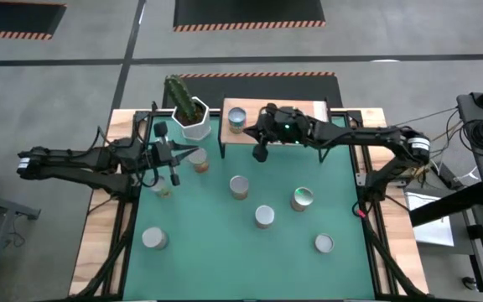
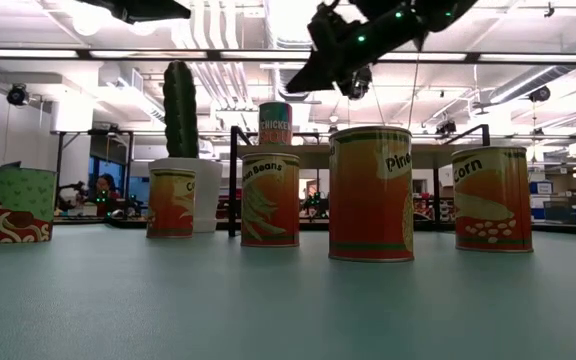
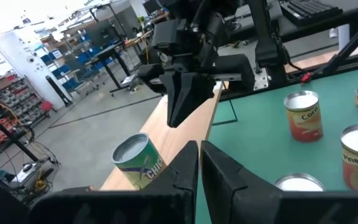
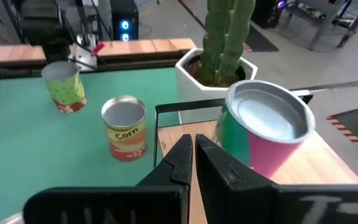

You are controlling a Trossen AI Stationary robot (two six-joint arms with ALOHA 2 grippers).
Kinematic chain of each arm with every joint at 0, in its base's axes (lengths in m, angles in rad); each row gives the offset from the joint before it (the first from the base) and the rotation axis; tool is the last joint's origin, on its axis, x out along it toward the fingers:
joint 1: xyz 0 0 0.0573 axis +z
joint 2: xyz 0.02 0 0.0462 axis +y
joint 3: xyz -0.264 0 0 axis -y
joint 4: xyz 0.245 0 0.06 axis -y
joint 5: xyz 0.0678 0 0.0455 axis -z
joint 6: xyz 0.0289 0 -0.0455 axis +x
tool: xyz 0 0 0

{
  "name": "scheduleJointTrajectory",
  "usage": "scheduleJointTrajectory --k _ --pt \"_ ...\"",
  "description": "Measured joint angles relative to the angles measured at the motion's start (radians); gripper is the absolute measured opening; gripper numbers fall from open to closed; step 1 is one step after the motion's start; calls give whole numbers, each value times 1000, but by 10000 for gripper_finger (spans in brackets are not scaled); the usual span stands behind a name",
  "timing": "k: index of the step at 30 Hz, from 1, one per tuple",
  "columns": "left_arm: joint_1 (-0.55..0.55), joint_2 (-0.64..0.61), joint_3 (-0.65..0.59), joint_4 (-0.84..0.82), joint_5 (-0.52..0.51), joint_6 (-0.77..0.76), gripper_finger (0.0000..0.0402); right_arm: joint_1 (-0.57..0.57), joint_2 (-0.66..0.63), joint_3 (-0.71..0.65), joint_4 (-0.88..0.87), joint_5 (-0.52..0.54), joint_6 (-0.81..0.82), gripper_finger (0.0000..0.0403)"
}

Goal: Pick and place cans onto a shelf
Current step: Put the canned chicken soup on the shelf

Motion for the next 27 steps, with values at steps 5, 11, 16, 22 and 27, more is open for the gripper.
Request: scheduleJointTrajectory --k 5,11,16,22,27 --pt "0 -3 0 -14 0 5 0 0 43 34 -30 0 -9 9" --pt "0 -7 0 -14 0 5 0 -6 61 32 -29 7 -8 9" --pt "0 -8 0 -14 -1 5 0 -20 95 31 -25 24 -19 9" --pt "0 -8 0 -13 0 6 0 -32 123 30 -9 24 -33 9" --pt "0 -7 0 -5 -1 20 0 -40 139 32 17 26 -46 9"
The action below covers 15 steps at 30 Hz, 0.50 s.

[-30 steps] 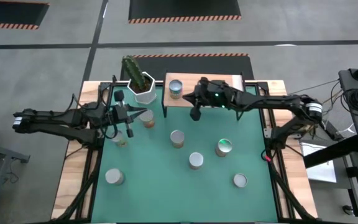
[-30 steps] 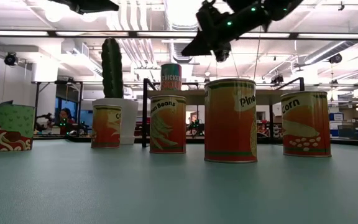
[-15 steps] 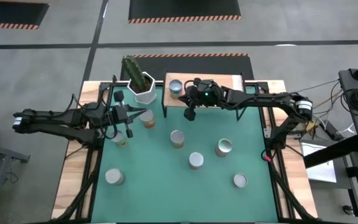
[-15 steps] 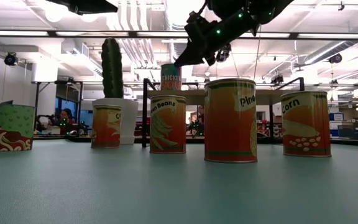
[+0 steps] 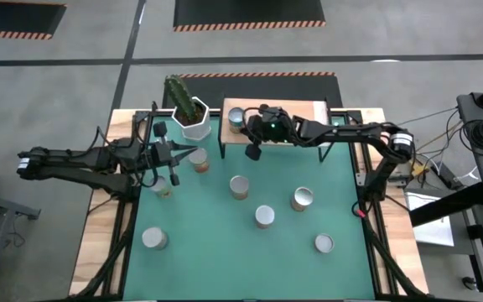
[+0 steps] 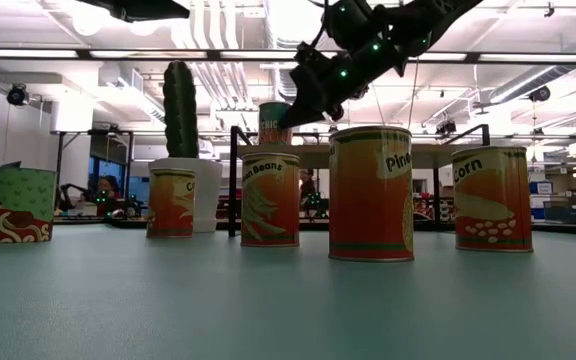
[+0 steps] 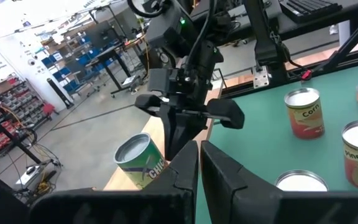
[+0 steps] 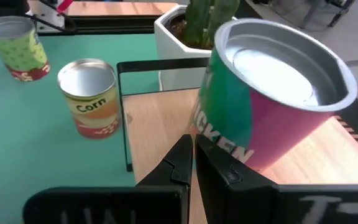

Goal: Pick and place cans onto a shelf
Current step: Put the canned chicken soup on the shelf

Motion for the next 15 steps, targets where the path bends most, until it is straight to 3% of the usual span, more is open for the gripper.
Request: scheduleJointTrajectory --k 15 --pt "0 0 0 3 0 4 0 -27 33 7 68 0 -34 9"
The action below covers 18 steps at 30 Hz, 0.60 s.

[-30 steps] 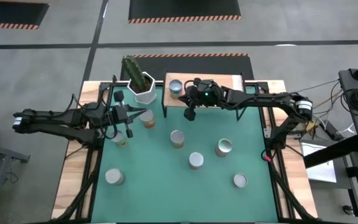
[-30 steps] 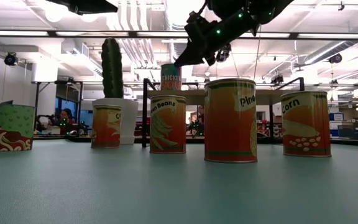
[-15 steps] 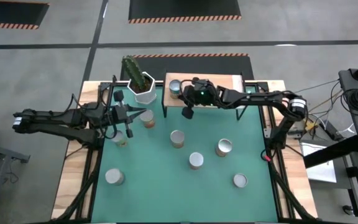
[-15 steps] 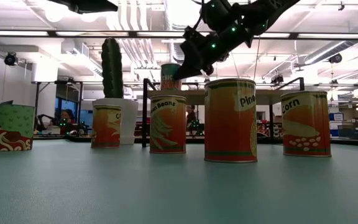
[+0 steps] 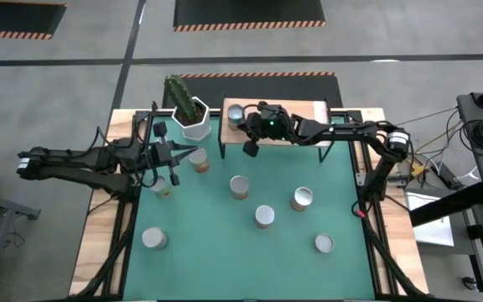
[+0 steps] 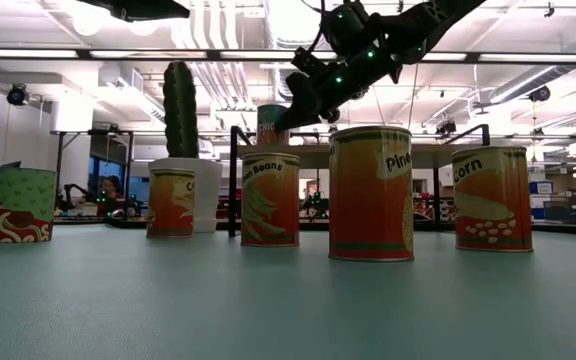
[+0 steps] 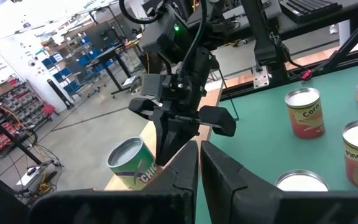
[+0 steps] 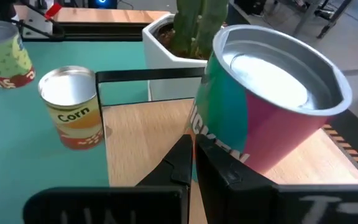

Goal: Pick and place cans onto a shelf
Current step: Put the canned chicken soup on the shelf

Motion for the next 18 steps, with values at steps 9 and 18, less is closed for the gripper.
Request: scheduleJointTrajectory --k 9,18 --pt "0 0 0 5 0 0 0 -22 19 0 42 -1 -36 9" --pt "0 0 0 9 0 8 0 -29 61 0 112 -2 -73 9"
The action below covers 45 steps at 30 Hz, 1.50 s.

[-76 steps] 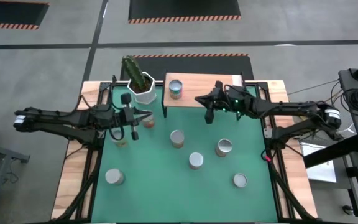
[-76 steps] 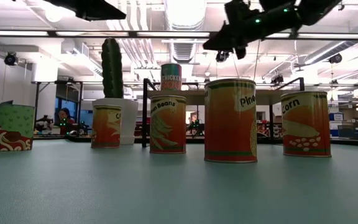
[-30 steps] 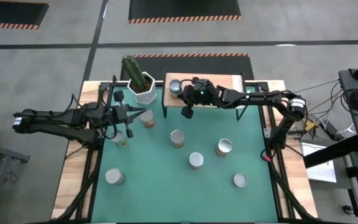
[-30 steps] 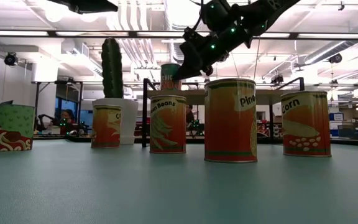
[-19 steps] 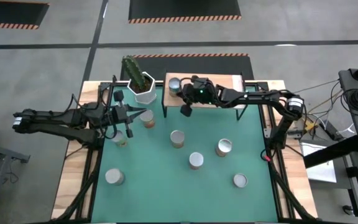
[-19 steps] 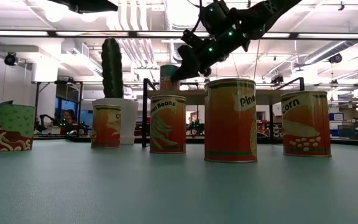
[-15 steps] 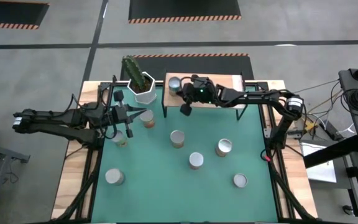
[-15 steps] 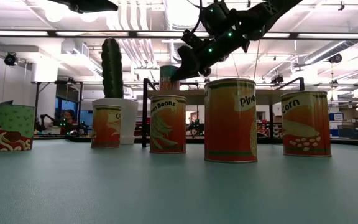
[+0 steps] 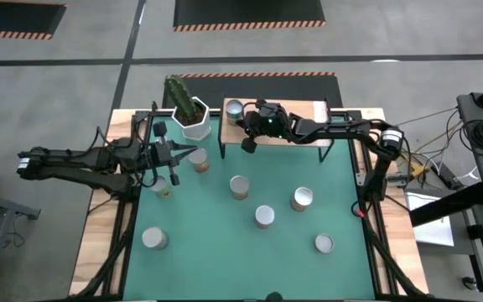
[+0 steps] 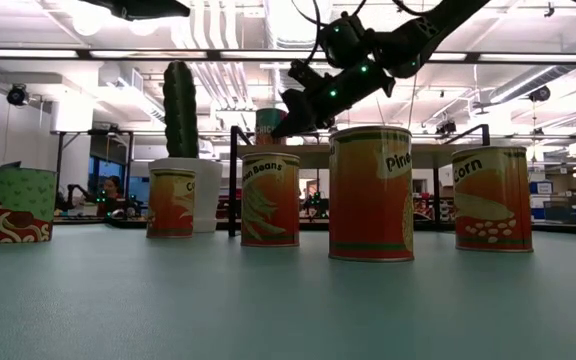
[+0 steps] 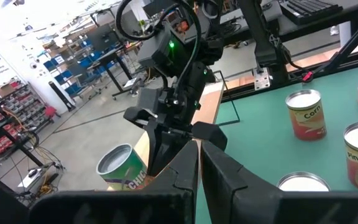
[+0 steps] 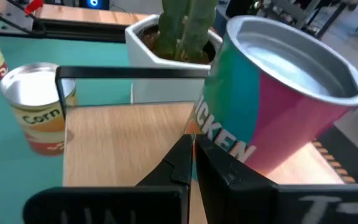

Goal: Pick and place cans onto a shelf
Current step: Put the canned chicken soup on the shelf

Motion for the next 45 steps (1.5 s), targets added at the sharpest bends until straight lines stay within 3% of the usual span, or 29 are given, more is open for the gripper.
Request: scheduleJointTrajectory --k 31,39,45 --pt "0 5 0 6 0 -11 0 -47 -10 0 46 -1 -28 9" --pt "13 121 0 145 1 18 0 1 -141 -3 -117 -9 -42 9" --pt "114 279 126 63 53 36 0 68 -257 -75 -136 -9 -50 9"
